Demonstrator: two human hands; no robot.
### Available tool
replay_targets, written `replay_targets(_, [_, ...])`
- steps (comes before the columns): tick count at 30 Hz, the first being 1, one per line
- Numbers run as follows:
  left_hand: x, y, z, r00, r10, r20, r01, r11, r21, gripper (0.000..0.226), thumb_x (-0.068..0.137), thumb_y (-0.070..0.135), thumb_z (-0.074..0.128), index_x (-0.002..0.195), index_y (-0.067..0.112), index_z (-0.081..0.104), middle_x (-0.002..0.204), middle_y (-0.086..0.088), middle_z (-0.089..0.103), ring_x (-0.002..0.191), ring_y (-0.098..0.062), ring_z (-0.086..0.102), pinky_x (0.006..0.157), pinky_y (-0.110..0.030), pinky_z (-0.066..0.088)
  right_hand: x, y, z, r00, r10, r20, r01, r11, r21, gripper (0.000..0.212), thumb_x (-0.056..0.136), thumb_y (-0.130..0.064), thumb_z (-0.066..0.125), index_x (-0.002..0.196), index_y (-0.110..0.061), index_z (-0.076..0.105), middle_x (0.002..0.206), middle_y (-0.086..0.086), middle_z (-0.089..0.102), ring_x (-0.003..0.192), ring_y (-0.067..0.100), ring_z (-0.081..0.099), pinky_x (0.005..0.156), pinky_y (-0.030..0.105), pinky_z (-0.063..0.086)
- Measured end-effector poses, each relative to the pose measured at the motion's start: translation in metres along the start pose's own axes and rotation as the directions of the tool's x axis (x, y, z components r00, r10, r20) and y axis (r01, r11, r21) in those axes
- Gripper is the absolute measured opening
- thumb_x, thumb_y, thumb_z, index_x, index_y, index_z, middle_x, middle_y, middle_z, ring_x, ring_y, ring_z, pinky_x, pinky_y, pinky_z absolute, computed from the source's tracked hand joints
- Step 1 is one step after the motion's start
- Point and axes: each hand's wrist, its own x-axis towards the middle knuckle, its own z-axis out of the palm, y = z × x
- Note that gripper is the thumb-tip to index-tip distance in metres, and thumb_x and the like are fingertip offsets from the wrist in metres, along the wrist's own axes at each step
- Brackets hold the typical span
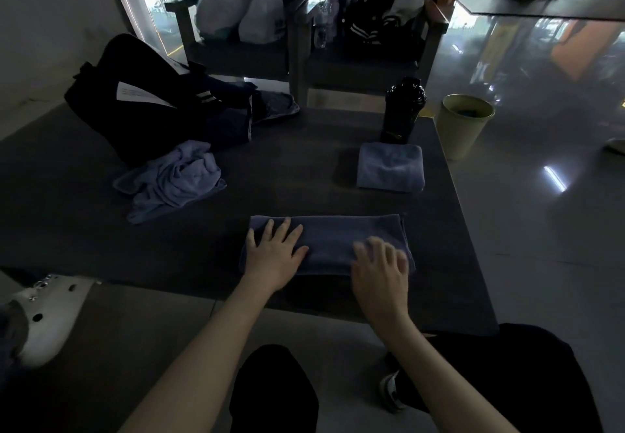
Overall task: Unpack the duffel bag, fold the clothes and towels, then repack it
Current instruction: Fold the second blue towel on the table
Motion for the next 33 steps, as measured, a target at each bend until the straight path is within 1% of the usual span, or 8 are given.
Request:
replay_targets(5, [-0.008,-0.001,0.001,0.998,-0.063,-0.025,0.063,0.998,0.007,0.057,0.098,0.056,0.019,0.151,0.035,0.011,0.161,0.005,0.003,0.147,-0.024,0.004,0.114,-0.055,0.008,-0.008,-0.003,0.011,0.994,-0.020,0.105,0.003,0.988,0.156,0.033,0.081,-0.026,0.071,0.112,-0.014,0.067,0.118,0.007,0.064,0.112,0.028,0.060,0.096,0.049,0.044])
replay_targets(8, [-0.014,-0.010,-0.002,0.997,-0.060,-0.051,0.060,0.998,0.008,0.056,0.098,0.056,0.021,0.150,0.035,0.019,0.159,0.007,0.012,0.144,-0.022,0.013,0.111,-0.051,0.016,0.010,0.011,0.011,0.967,-0.067,0.244,0.029,0.987,0.156,0.045,0.094,-0.031,0.054,0.136,-0.019,0.049,0.146,0.002,0.044,0.139,0.023,0.034,0.112,0.049,0.022])
replay_targets(12, [-0.029,-0.023,-0.003,0.997,-0.026,-0.072,0.023,0.998,-0.052,0.049,0.099,0.051,0.024,0.146,0.037,0.032,0.156,0.013,0.022,0.144,-0.019,0.011,0.114,-0.050,0.008,0.032,0.017,0.002,0.932,-0.085,0.353,0.047,0.992,0.116,0.050,0.099,-0.040,0.038,0.147,-0.026,0.031,0.156,-0.006,0.022,0.146,0.020,0.010,0.115,0.050,0.006])
replay_targets(14, [-0.035,-0.027,0.000,0.997,-0.006,-0.083,-0.002,0.996,-0.094,0.046,0.100,0.049,0.029,0.144,0.037,0.036,0.153,0.012,0.027,0.144,-0.020,0.013,0.115,-0.050,0.006,0.031,0.011,-0.003,0.931,-0.151,0.334,0.103,0.982,0.157,0.053,0.097,-0.038,0.043,0.147,-0.026,0.031,0.156,-0.003,0.023,0.145,0.020,0.015,0.115,0.048,0.009])
replay_targets(18, [-0.045,-0.034,0.003,0.996,0.047,-0.076,-0.061,0.982,-0.181,0.045,0.099,0.044,0.039,0.143,0.034,0.040,0.148,0.010,0.033,0.135,-0.018,0.030,0.108,-0.041,0.032,0.007,-0.007,0.000,0.849,-0.438,0.296,0.376,0.893,0.247,0.058,0.076,-0.033,0.066,0.132,-0.022,0.055,0.140,0.006,0.051,0.128,0.030,0.048,0.102,0.051,0.037])
replay_targets(23, [-0.057,-0.031,0.001,0.993,0.086,-0.082,-0.110,0.930,-0.352,0.038,0.099,0.029,0.045,0.136,0.021,0.051,0.143,0.008,0.044,0.127,-0.018,0.038,0.108,-0.031,0.031,0.002,0.003,-0.009,0.850,-0.423,0.314,0.369,0.903,0.219,0.068,0.077,-0.051,0.061,0.138,-0.025,0.047,0.149,0.003,0.039,0.138,0.025,0.034,0.111,0.051,0.023])
replay_targets(27, [-0.066,-0.024,-0.004,0.996,0.076,-0.056,-0.094,0.821,-0.564,0.035,0.098,0.016,0.046,0.132,0.013,0.055,0.134,0.001,0.053,0.124,-0.015,0.049,0.103,-0.027,0.039,-0.018,-0.003,-0.010,0.775,-0.573,0.266,0.548,0.820,0.167,0.076,0.059,-0.055,0.077,0.127,-0.027,0.055,0.131,0.000,0.058,0.120,0.022,0.056,0.097,0.048,0.044])
replay_targets(33, [-0.071,-0.024,-0.010,0.997,0.065,-0.045,-0.079,0.776,-0.626,0.042,0.094,0.001,0.040,0.128,0.016,0.058,0.123,-0.004,0.063,0.113,-0.015,0.057,0.095,-0.023,0.044,-0.020,-0.004,-0.006,0.867,-0.478,0.144,0.405,0.842,0.357,0.045,0.065,-0.033,0.077,0.109,-0.025,0.070,0.112,-0.002,0.069,0.104,0.021,0.066,0.087,0.040,0.053])
